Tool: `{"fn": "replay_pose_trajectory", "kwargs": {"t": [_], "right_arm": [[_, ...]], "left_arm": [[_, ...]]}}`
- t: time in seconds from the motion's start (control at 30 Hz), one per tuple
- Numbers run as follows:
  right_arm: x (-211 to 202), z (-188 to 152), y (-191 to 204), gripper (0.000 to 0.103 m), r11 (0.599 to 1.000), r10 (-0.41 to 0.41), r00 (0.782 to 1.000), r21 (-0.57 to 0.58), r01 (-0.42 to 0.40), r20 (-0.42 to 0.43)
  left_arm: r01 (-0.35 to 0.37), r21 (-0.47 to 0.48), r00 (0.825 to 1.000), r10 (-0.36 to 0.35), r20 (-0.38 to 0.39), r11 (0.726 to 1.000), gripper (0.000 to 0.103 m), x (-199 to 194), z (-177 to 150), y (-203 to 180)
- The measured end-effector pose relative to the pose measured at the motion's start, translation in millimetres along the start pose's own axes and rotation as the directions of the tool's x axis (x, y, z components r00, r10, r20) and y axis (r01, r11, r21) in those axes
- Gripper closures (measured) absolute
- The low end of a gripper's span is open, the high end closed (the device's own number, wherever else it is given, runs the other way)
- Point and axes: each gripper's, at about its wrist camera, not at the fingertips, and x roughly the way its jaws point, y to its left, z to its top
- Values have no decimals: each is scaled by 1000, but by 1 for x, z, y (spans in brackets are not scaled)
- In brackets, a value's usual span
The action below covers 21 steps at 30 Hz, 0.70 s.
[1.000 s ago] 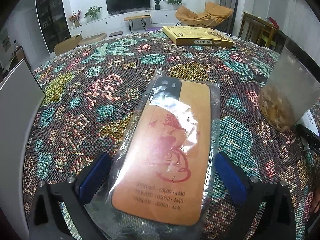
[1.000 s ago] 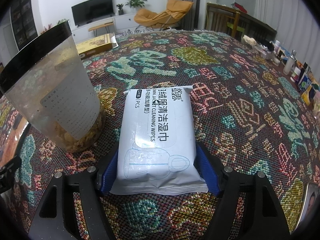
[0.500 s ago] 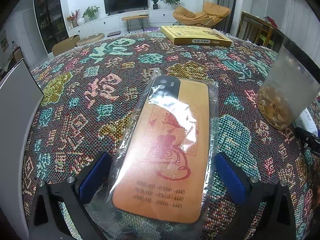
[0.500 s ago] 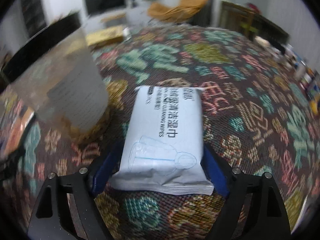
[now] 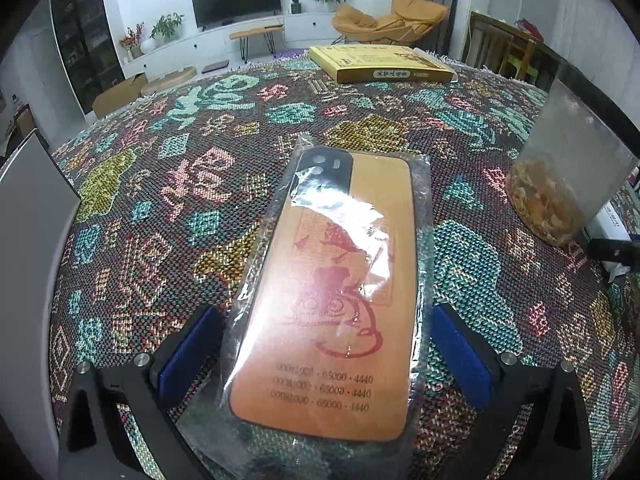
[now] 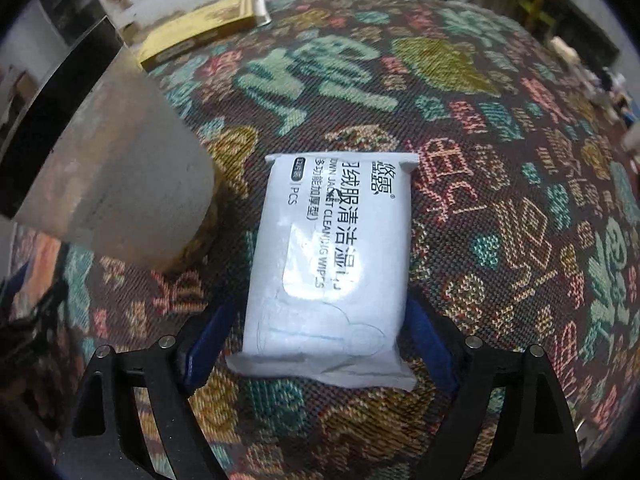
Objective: Organize soft objects
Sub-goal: 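Lift the phone case with the left tool while the right tool holds the wipes, then carry both items over the white box and open both tools to drop them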
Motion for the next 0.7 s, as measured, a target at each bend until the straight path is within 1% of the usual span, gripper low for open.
{"fn": "replay_pose_trajectory", "kwargs": {"t": [0.03,0.07,0.1,0.13,0.17,0.2,0.23,0.27,0.33,0.37,0.43,0.57,0.63,0.7], "right_arm": [[0,0,4,13,1000,-14,1000,-5,14,7],[1,2,4,14,1000,-7,1000,4,7,-5],[0,4,0,22,1000,1,1000,14,-1,-14],[-3,8,-4,36,1000,-14,1000,15,14,-15],[-4,14,-8,43,1000,-15,1000,9,15,-18],[-3,20,-14,45,1000,-7,999,10,7,-34],[-1,25,-18,46,1000,4,999,17,-3,-42],[-2,33,-23,47,1000,11,999,21,-10,-31],[-12,47,-33,47,999,-2,1000,49,1,21],[-20,52,-36,47,998,-5,999,67,2,45],[-39,62,-40,47,996,21,995,82,-29,102],[-90,76,-33,47,999,5,976,40,-14,217],[-112,80,-26,47,999,25,968,21,-32,250],[-137,78,-2,47,998,62,960,-22,-58,272]], "left_arm": [[3,5,1000,-3,-21,1000,0,1,3,0],[10,13,998,-9,-57,1000,0,3,7,1],[15,22,996,-13,-83,1000,1,4,10,0],[20,31,995,-17,-95,999,4,4,12,0],[26,42,995,-22,-93,999,19,3,14,-1],[29,61,996,-23,-86,998,27,0,19,-4],[22,67,995,-15,-98,998,28,1,22,-5],[25,58,994,-19,-105,998,28,2,25,-6],[31,27,994,-28,-105,999,28,2,28,-3],[49,-4,994,-49,-93,999,28,-2,30,-1],[82,-52,995,-85,-52,995,28,-15,35,4],[124,-98,992,-121,43,987,28,-54,50,12],[169,-133,982,-157,101,977,28,-82,58,21],[210,-166,971,-186,150,964,28,-111,61,36]]}}
